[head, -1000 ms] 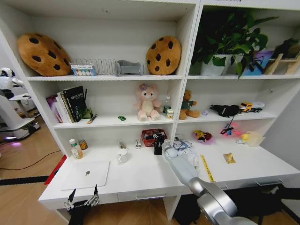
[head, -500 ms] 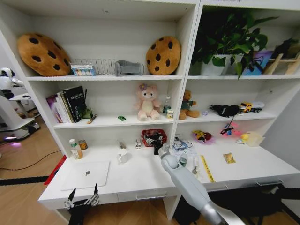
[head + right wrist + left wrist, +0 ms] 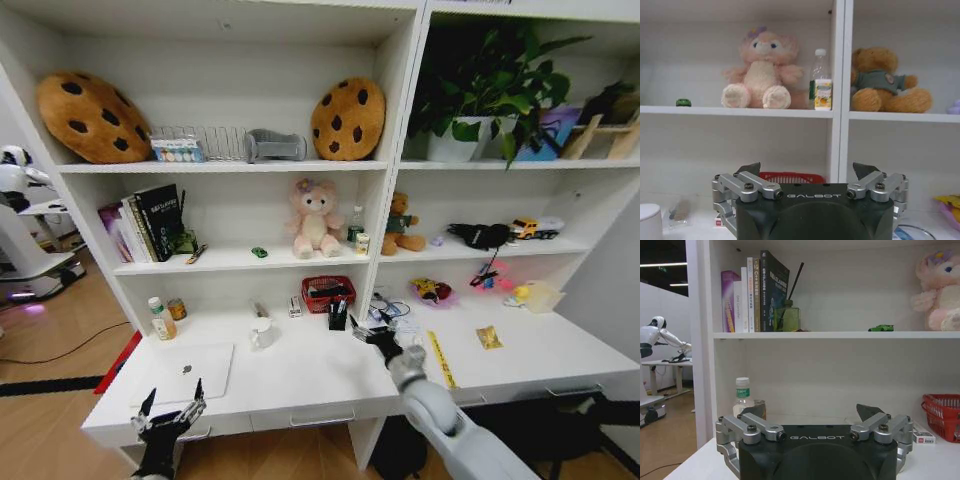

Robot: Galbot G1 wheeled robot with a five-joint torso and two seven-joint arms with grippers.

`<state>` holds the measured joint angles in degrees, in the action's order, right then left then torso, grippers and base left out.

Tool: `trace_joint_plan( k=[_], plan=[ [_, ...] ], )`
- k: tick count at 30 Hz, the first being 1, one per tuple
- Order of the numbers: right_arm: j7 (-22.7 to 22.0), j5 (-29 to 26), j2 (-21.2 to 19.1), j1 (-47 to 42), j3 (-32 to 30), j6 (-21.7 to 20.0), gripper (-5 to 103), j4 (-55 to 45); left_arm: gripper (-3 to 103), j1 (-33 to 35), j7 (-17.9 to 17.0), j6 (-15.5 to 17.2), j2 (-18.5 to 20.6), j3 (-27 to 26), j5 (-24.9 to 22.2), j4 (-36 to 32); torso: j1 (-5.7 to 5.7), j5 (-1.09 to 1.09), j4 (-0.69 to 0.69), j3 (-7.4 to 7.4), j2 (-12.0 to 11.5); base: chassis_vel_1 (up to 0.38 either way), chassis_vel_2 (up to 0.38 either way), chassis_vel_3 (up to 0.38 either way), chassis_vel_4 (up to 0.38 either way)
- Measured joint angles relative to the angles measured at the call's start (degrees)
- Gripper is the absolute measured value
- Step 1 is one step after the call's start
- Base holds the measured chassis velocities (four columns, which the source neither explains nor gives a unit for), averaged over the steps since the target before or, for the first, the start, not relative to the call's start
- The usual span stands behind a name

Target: Organize the objects on the table.

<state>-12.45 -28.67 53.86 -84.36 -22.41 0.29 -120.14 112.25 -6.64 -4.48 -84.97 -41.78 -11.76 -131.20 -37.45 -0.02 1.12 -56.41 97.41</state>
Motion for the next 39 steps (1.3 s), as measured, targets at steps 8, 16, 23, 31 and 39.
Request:
trace_joint_plan(
  k=[8,16,23,31,39],
  plan=[
    [4.61,4.24,6.94,-21.03,-13.78,5.17,100,-9.25,100,-0.06,0.97,1.34,1.24,-1.08,-2.10,-3.67,0.00,0.01,0.02,0.00,0.00,0.000,0.000,0.000,0.000],
    [7.27,8.66,14.99,-26.67,-17.89,9.26,100,-10.26,100,0.78,1.90,0.84,1.60,-4.10,-2.24,-5.86,-0.01,0.01,-0.02,-0.01,0.00,0.000,0.000,0.000,0.000],
    [7.11,8.72,15.14,-26.36,-19.24,10.50,100,-10.35,100,1.01,2.41,3.36,4.58,-8.79,-4.29,-7.87,-0.01,0.02,-0.01,-0.01,-0.01,0.000,0.000,0.000,0.000],
    [7.22,9.60,16.18,-27.06,-18.70,11.30,100,-10.94,100,2.38,2.41,6.80,5.40,-8.75,-5.09,-9.05,-0.01,0.02,0.00,-0.01,-0.01,0.000,0.000,0.000,0.000],
    [6.85,10.51,16.99,-26.23,-17.32,11.67,100,-10.02,100,2.43,2.32,7.00,5.30,-8.61,-5.07,-9.08,-0.01,0.02,0.00,-0.01,-0.01,0.000,0.000,0.000,0.000]
  ],
)
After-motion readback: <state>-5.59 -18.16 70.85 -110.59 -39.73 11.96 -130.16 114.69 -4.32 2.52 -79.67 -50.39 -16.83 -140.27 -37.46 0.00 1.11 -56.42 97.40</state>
